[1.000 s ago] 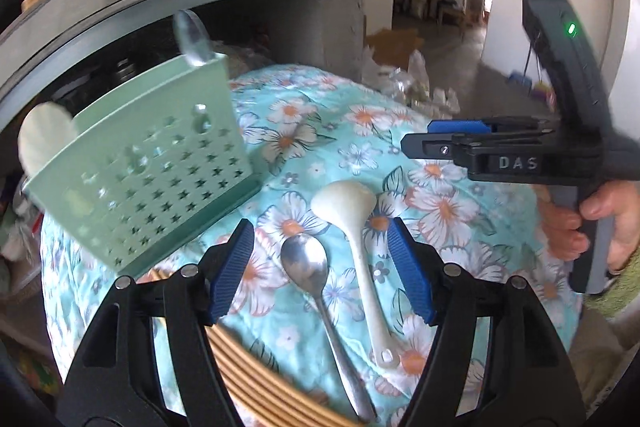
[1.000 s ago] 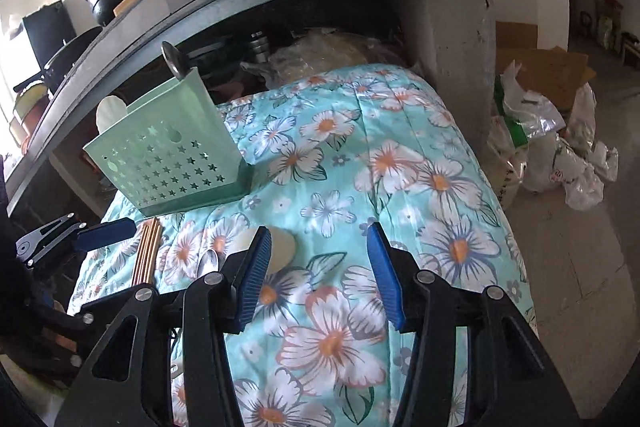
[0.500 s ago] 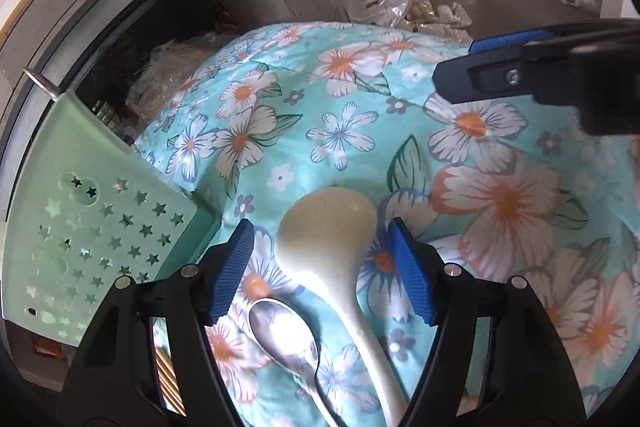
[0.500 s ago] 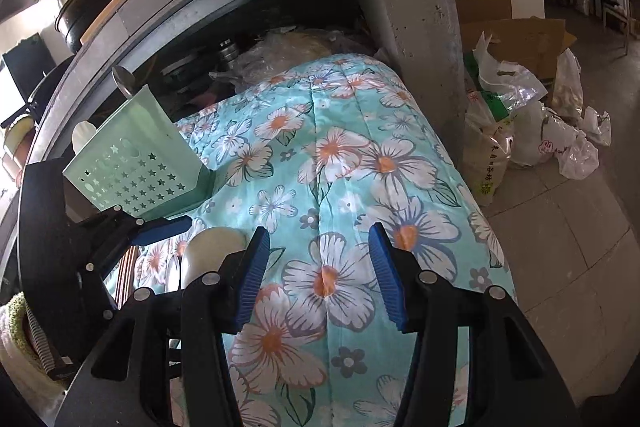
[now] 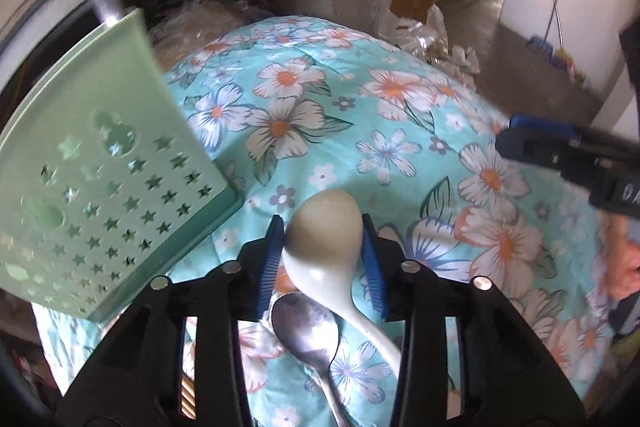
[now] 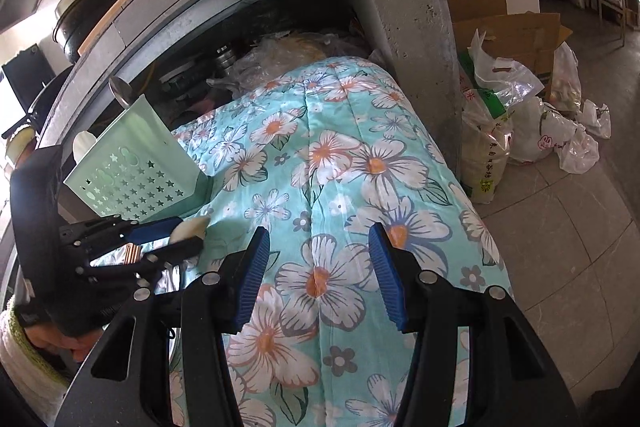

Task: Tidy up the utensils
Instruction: 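Grasp the white ladle by its handle with the left gripper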

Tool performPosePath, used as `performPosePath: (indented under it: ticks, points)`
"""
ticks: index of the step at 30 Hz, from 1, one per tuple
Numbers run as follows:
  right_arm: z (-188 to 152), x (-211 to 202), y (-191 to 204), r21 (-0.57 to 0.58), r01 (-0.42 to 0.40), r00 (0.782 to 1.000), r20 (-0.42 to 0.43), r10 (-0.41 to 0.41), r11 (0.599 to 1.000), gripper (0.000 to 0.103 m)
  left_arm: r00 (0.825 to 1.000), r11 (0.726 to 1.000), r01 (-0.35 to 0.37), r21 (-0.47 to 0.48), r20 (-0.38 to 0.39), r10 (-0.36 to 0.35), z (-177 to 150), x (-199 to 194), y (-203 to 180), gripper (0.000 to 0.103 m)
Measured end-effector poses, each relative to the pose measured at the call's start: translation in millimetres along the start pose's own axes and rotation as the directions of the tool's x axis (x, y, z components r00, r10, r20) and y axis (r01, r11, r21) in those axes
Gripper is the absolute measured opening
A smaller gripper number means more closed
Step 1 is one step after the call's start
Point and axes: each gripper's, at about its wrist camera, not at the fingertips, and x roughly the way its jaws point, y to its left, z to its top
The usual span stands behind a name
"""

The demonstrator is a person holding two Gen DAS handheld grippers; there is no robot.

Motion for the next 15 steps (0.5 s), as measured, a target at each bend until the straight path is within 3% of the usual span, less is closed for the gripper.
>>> performPosePath:
  ticks: [6,8,15]
  points:
    - [-0.1,-5.0,4.2,-0.009,0.003,1.000,0.003,-0.003,1.000,0.051,1.000,0.993,0.026,-0.112,0.003,-0.026,-4.8,-13.8,26.2,0.018]
    - [-1.0,-7.5,6.1,-0.012,0.005,1.000,0.004,-0.005,1.000,0.051,0.999,0.989,0.032,-0.142,-0.004,-0.033,-8.3,-14.8,32.7,0.006]
    - [-1.7,-17.2,15.9,-0.019,-0.004,1.000,0.006,0.004,1.000,0.051,0.994,0.956,0.107,-0.275,0.019,-0.106,-25.5,-26.6,56.8,0.004]
